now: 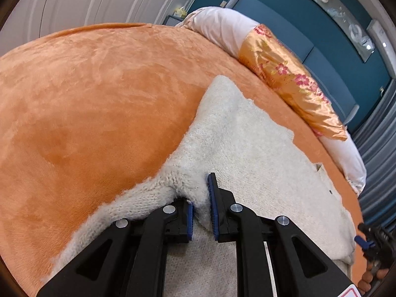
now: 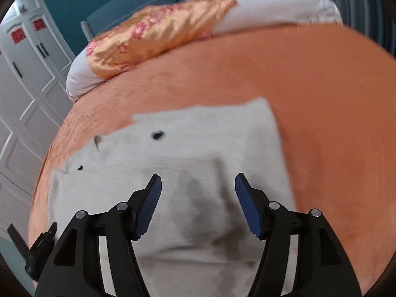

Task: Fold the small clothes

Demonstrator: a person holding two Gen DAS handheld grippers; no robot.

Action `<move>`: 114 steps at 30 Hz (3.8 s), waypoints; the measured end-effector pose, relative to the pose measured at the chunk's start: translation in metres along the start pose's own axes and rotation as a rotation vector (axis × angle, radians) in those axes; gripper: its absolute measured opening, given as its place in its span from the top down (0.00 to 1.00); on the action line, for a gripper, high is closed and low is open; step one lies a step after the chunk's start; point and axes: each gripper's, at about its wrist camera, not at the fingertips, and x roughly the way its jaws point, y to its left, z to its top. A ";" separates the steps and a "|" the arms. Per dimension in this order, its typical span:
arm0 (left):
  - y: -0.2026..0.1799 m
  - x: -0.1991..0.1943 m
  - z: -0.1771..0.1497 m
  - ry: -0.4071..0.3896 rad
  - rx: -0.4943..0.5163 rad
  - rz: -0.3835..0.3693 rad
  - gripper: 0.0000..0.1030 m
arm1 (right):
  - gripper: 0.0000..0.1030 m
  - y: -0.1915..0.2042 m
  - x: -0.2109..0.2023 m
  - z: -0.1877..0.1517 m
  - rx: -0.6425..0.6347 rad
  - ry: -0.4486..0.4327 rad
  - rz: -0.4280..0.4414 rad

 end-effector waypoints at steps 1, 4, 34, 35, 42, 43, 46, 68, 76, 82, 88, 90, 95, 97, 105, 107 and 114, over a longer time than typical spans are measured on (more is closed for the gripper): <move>-0.002 0.000 0.002 0.008 0.003 0.011 0.86 | 0.41 -0.003 0.006 -0.001 -0.005 0.036 0.036; -0.012 0.001 0.009 0.055 0.035 0.075 0.86 | 0.68 0.011 0.027 -0.007 -0.085 0.128 0.051; 0.058 -0.164 -0.072 0.265 -0.005 0.063 0.32 | 0.57 -0.092 -0.186 -0.208 0.107 0.156 0.013; 0.063 -0.170 -0.079 0.281 -0.020 0.054 0.32 | 0.57 -0.096 -0.193 -0.223 0.138 0.177 0.026; 0.053 -0.188 -0.115 0.337 -0.008 -0.032 0.32 | 0.40 -0.087 -0.199 -0.253 0.214 0.168 0.123; 0.048 -0.187 -0.117 0.338 -0.001 -0.036 0.32 | 0.40 -0.084 -0.199 -0.254 0.218 0.171 0.140; 0.037 -0.184 -0.117 0.353 0.022 -0.054 0.46 | 0.47 -0.063 -0.187 -0.243 0.225 0.183 0.142; 0.037 -0.326 -0.185 0.578 0.449 0.041 0.95 | 0.97 -0.068 -0.325 -0.321 -0.143 0.316 0.029; 0.056 -0.380 -0.217 0.683 0.431 0.064 0.95 | 0.97 -0.077 -0.372 -0.361 -0.144 0.445 0.081; 0.019 -0.362 -0.135 0.412 0.365 -0.034 0.95 | 0.97 -0.075 -0.368 -0.266 -0.079 0.159 0.160; -0.022 -0.311 -0.065 0.137 0.269 -0.074 0.95 | 0.97 -0.071 -0.317 -0.174 0.037 -0.148 0.183; -0.030 -0.286 -0.046 0.094 0.222 -0.071 0.95 | 0.97 -0.070 -0.292 -0.153 0.070 -0.177 0.178; -0.036 -0.216 -0.025 0.089 0.164 -0.012 0.95 | 0.97 -0.066 -0.234 -0.126 0.133 -0.188 0.149; -0.036 -0.183 -0.020 0.117 0.152 0.014 0.95 | 0.97 -0.068 -0.206 -0.119 0.167 -0.171 0.134; -0.025 -0.096 -0.021 0.168 0.156 0.099 0.95 | 0.97 -0.078 -0.119 -0.108 0.199 -0.100 0.058; -0.027 -0.079 -0.023 0.174 0.194 0.123 0.94 | 0.97 -0.083 -0.103 -0.107 0.199 -0.081 0.042; -0.021 -0.045 -0.033 0.133 0.245 0.132 0.87 | 0.98 -0.097 -0.067 -0.114 0.205 -0.073 0.039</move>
